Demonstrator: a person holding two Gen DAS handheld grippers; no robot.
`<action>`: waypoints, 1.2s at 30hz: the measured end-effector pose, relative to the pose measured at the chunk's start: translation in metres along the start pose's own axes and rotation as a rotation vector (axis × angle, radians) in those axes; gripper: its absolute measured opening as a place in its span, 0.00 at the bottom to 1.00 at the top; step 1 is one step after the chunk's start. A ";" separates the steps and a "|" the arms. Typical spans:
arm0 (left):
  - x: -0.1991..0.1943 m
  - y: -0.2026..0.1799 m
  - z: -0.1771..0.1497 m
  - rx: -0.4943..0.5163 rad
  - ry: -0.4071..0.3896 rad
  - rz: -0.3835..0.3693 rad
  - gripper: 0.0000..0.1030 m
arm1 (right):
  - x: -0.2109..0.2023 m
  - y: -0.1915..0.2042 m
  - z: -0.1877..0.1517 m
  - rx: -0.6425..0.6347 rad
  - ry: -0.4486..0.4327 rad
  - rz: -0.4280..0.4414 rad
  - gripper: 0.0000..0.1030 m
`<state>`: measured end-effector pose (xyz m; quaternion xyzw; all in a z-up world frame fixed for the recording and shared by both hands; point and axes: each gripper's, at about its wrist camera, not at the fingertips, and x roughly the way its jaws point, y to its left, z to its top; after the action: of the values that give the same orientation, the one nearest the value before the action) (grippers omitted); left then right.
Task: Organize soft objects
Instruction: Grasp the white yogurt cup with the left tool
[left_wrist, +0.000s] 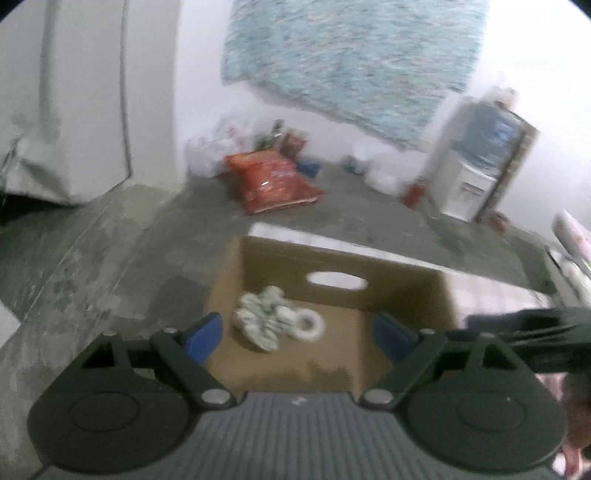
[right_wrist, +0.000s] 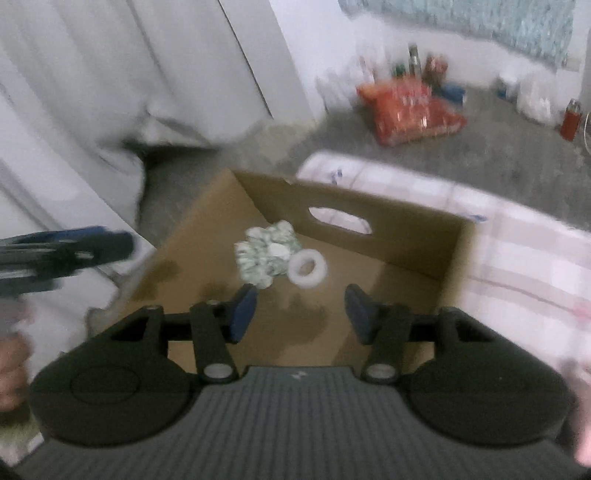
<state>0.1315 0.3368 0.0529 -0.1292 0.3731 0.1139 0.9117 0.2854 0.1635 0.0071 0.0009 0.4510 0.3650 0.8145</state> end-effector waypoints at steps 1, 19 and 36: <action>-0.011 -0.010 -0.006 0.021 -0.010 -0.005 0.87 | -0.034 -0.006 -0.010 0.002 -0.038 0.016 0.62; -0.114 -0.220 -0.161 0.274 -0.054 -0.462 0.94 | -0.364 -0.135 -0.323 0.330 -0.412 -0.185 0.80; 0.023 -0.393 -0.248 0.710 0.194 -0.253 0.59 | -0.252 -0.205 -0.406 0.677 -0.388 -0.019 0.47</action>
<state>0.1052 -0.1102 -0.0749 0.1390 0.4548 -0.1482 0.8671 0.0265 -0.2702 -0.1168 0.3345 0.3837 0.1810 0.8415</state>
